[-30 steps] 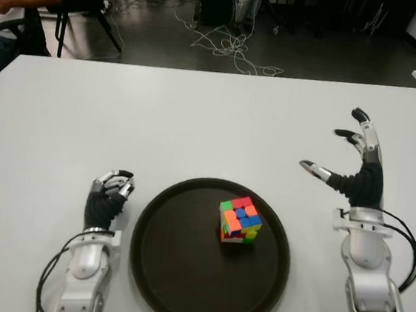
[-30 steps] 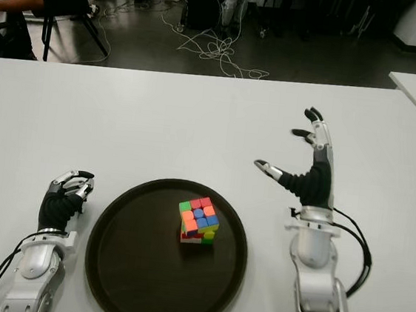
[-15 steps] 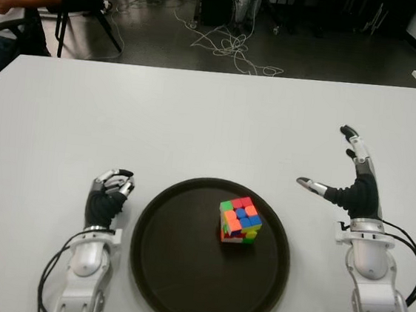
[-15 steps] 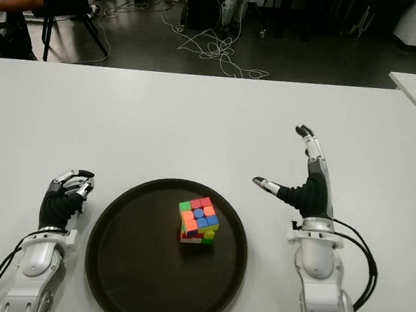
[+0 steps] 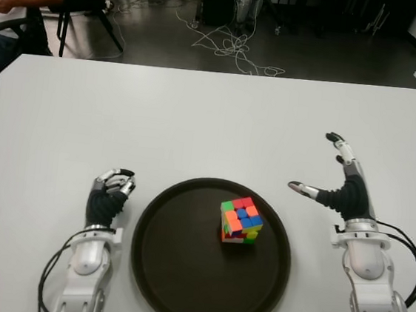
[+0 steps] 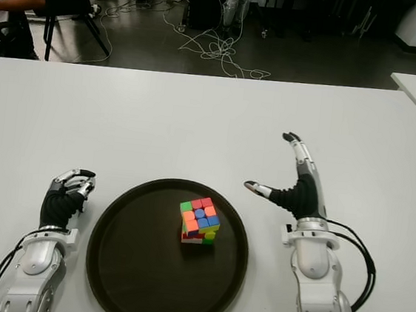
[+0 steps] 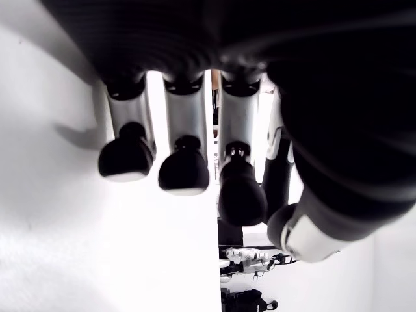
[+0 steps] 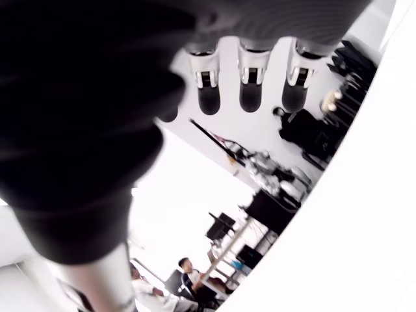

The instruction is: Pick up the Rubik's Cube and put it in the plate

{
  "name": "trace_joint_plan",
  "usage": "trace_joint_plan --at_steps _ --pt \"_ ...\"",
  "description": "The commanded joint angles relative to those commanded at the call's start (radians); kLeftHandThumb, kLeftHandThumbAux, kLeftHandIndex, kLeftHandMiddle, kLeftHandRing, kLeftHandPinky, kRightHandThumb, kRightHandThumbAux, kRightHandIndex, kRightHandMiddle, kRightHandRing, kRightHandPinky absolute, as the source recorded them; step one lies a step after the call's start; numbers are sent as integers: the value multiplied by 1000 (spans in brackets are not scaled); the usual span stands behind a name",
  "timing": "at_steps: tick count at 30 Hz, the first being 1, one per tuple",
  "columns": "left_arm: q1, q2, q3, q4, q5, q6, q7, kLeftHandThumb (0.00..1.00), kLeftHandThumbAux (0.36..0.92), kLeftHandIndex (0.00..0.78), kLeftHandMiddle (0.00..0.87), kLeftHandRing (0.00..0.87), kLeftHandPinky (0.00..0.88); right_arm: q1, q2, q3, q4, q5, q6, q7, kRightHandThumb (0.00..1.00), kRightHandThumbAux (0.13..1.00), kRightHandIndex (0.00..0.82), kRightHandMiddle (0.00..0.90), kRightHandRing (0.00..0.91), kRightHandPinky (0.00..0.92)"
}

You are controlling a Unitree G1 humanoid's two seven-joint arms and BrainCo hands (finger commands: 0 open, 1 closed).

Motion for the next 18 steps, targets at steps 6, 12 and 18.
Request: trace_joint_plan --at_steps 6,12,18 --pt "-1 -16 11 3 -15 -3 13 713 703 445 793 825 825 3 -18 18 -4 -14 86 27 0 816 0 0 0 0" --pt "-4 -22 19 15 -32 -26 11 711 705 444 789 823 825 3 -6 18 -3 6 87 30 0 817 0 5 19 11" --pt "-3 -24 21 14 -37 -28 9 711 705 444 787 821 823 3 -4 21 5 10 77 20 0 833 0 13 28 17"
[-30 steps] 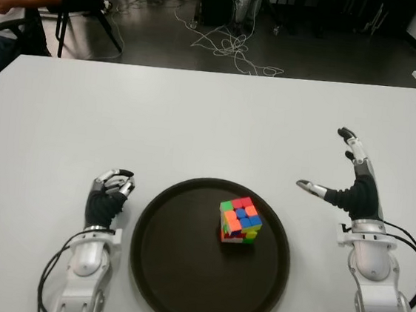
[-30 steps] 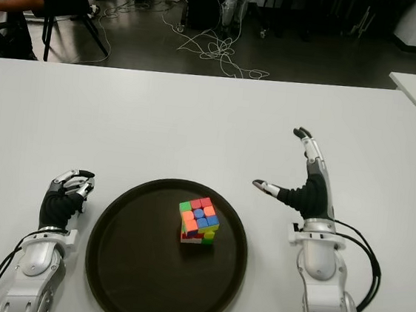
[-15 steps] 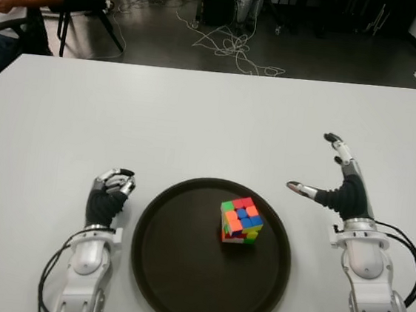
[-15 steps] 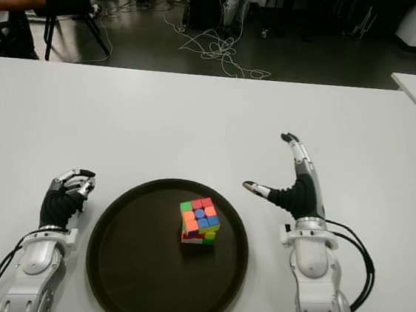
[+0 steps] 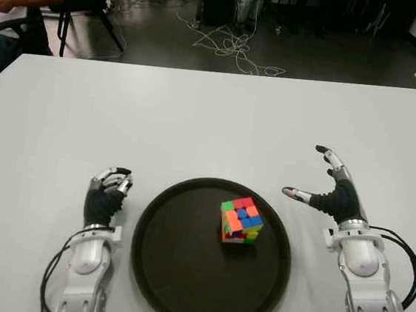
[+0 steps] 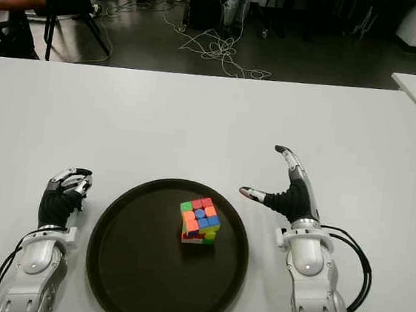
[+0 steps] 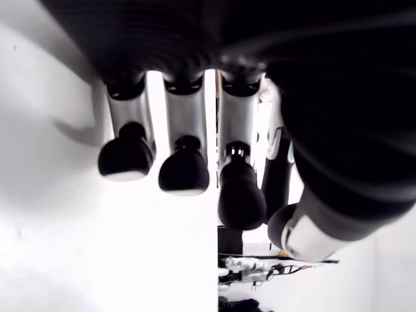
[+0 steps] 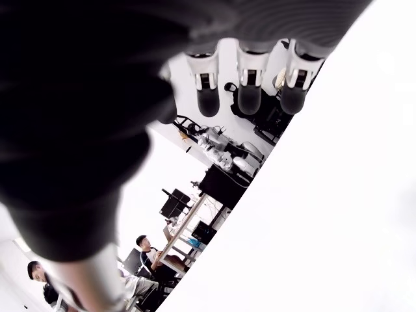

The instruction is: Pick up the Rubik's Cube and put it in the plate

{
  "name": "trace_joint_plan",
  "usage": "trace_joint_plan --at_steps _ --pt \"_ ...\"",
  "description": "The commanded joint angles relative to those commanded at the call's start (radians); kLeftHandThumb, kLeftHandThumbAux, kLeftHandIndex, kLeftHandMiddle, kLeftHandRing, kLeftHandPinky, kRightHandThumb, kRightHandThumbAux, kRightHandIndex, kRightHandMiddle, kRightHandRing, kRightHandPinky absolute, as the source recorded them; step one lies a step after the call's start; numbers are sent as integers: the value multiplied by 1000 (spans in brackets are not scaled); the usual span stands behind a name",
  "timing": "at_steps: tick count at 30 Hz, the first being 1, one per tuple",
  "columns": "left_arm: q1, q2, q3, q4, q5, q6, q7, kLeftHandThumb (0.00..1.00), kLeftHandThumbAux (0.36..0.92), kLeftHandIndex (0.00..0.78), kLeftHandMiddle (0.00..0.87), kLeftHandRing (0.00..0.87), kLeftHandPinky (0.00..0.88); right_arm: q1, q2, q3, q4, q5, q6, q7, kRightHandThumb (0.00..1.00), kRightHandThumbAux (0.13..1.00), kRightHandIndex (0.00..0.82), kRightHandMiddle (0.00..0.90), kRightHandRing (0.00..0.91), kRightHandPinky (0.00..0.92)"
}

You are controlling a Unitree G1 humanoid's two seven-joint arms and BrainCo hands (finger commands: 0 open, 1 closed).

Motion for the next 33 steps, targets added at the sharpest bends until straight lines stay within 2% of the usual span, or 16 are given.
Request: trace_joint_plan --at_steps 8,11,16,20,23,27,33 --pt "1 -2 0 -1 -6 -13 -2 709 706 444 789 817 819 -7 16 -10 40 10 -31 -47 0 851 15 61 71 58" --pt "4 -5 -3 -6 -1 -16 2 709 706 444 791 818 819 -19 59 -36 69 24 -65 -127 0 869 75 125 122 113" --pt "6 -4 -4 -11 1 -14 2 709 706 444 790 817 818 -41 92 -54 110 51 -107 -218 16 882 133 181 176 166" --pt "11 -4 -5 -20 2 -9 1 709 706 444 787 815 816 -64 112 -76 153 123 -151 -258 27 883 145 193 197 205" --pt "11 0 -8 -18 5 -13 -3 708 707 443 784 812 813 -94 140 -118 209 234 -198 -260 46 895 158 206 217 257" --pt "11 0 -10 -19 8 -11 -2 708 707 443 783 811 813 -113 162 -151 250 286 -236 -258 81 923 188 261 282 344" --pt "13 -5 -9 -25 4 -8 1 707 707 443 784 811 812 -140 170 -176 296 296 -247 -270 101 926 381 457 483 510"
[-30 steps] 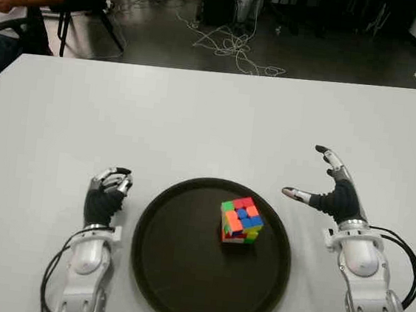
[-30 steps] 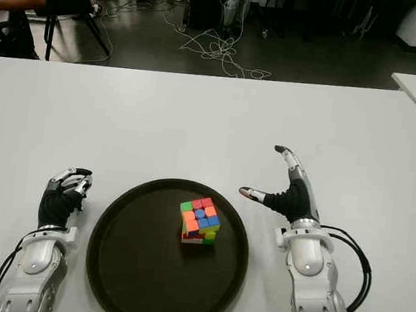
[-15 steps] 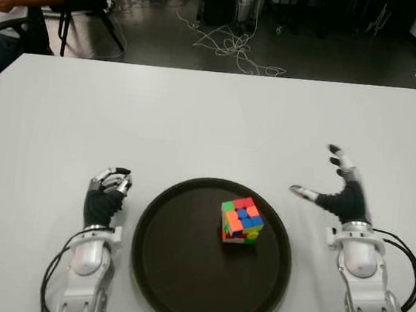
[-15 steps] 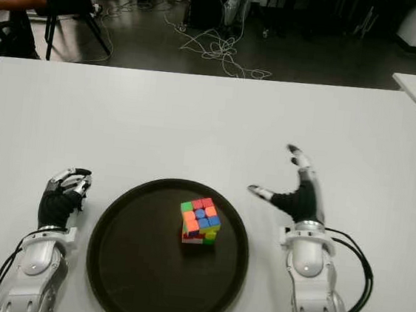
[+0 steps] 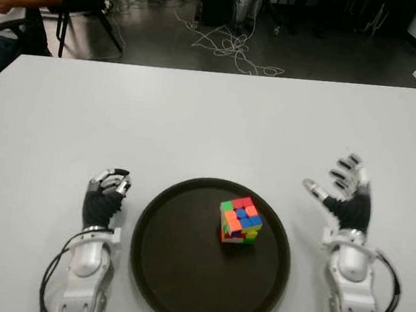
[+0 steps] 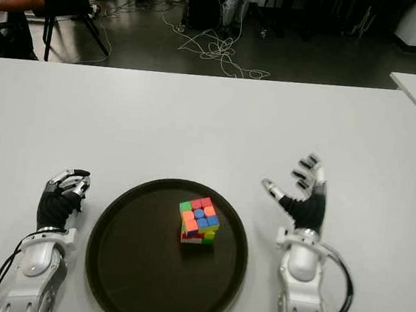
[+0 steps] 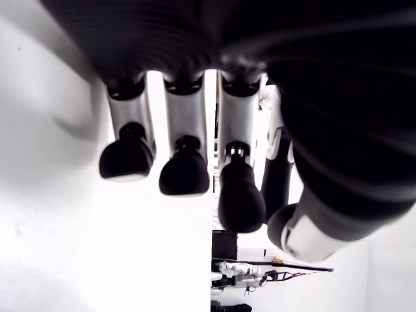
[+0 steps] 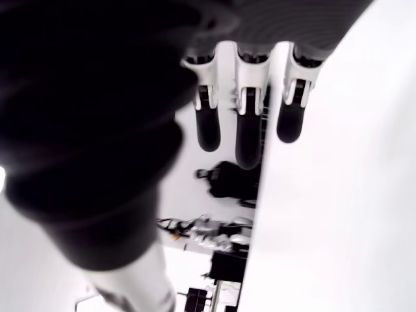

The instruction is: Pick up the Rubik's Cube and put it in the plate

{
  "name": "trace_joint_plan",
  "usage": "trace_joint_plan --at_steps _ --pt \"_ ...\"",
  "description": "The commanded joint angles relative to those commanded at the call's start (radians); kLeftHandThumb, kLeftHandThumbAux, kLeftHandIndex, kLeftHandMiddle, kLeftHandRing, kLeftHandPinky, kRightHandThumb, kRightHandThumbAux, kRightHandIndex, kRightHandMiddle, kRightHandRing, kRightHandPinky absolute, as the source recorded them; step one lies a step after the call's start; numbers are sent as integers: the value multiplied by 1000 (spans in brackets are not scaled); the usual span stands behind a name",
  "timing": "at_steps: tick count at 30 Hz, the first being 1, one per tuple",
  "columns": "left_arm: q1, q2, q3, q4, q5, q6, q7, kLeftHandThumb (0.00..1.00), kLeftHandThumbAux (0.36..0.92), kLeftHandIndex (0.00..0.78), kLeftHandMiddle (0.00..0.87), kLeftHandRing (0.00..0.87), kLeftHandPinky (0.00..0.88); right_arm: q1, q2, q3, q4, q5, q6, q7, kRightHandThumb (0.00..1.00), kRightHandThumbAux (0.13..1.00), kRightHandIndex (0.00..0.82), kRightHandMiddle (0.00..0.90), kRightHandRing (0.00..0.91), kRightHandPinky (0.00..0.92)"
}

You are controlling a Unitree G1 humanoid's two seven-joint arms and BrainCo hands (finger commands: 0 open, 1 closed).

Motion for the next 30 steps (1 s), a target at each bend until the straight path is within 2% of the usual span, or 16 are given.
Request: trace_joint_plan --at_steps 4,7,10,14,19,26,30 --pt "-1 1 0 3 4 -5 2 706 708 443 787 812 812 -15 -11 -4 15 -22 57 -7 135 888 556 655 674 700" --pt "-1 3 0 5 7 -6 2 706 707 443 787 813 815 -20 -16 -4 23 -31 77 -10 131 880 640 749 762 779" --pt "-1 3 0 7 9 -13 1 706 707 443 787 814 816 -20 -15 -3 18 -37 101 -16 123 875 688 793 803 814" --pt "-1 4 -2 5 19 -12 7 706 707 444 787 814 817 -20 -4 -9 10 -33 124 -27 123 870 734 823 832 837" --pt "-1 8 -5 1 25 -2 6 705 707 443 791 816 817 -19 7 -15 1 -21 134 -27 179 863 776 848 854 857" --pt "-1 3 -1 -11 16 24 5 706 707 443 789 815 817 -13 8 -14 -13 -3 151 -5 229 865 781 850 854 854" --pt "1 6 -3 -10 17 14 0 707 707 443 787 814 816 -7 6 -10 -22 2 151 15 254 865 779 846 851 852"
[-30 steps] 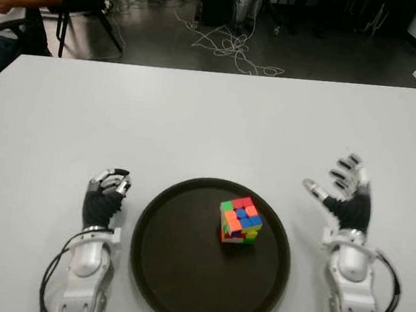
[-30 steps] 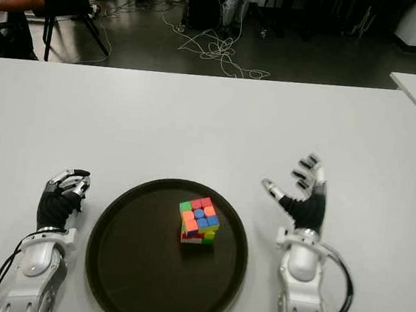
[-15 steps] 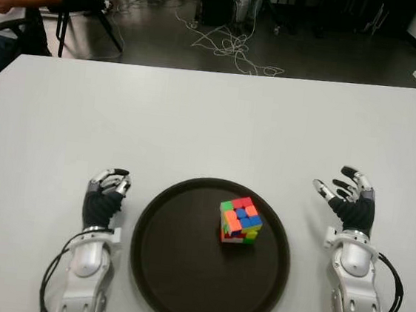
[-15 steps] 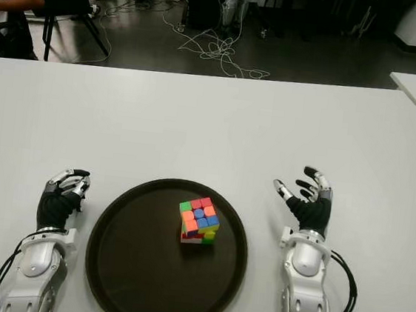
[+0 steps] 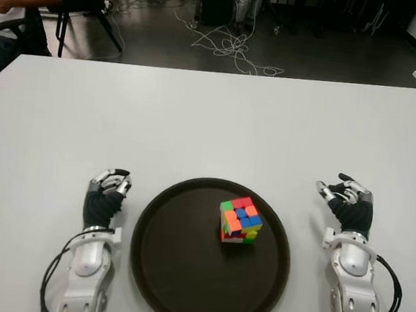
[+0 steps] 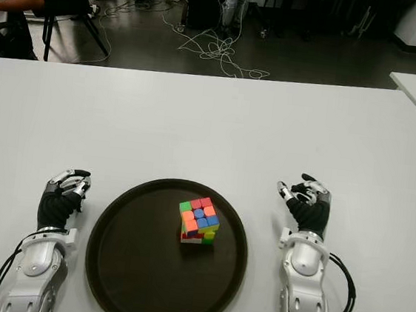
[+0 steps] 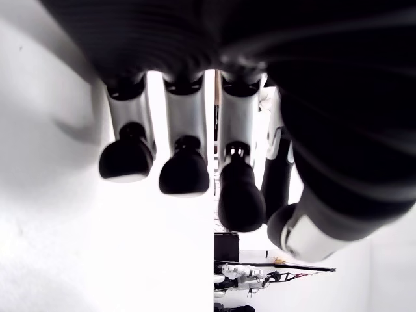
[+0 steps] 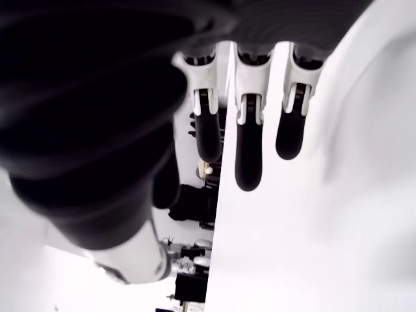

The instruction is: Pick up the Rubik's Cube and put it in the plate

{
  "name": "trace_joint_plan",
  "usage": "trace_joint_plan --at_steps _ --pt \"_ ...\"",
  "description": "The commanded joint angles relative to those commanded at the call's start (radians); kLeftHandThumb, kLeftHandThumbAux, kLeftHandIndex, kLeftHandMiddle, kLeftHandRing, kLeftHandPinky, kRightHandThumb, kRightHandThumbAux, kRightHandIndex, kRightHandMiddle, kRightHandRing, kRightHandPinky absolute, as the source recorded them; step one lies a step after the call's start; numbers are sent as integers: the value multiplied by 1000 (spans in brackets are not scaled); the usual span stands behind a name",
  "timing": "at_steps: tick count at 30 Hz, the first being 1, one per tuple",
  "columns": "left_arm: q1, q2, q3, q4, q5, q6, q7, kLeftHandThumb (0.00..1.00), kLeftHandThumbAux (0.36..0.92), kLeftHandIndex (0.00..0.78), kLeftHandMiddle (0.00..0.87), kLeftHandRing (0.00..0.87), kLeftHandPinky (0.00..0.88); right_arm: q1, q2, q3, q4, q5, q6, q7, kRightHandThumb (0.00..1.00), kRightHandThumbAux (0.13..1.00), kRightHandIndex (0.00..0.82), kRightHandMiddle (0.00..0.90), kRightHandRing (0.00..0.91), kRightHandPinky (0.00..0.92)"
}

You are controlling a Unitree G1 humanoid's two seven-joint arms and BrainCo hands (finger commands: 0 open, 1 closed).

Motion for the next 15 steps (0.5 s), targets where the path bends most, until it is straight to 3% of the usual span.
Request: trace_joint_plan --at_steps 15 --pt "-3 5 0 2 -3 7 -7 707 706 444 787 816 819 22 -3 18 -21 -17 -21 37 258 864 781 845 850 851"
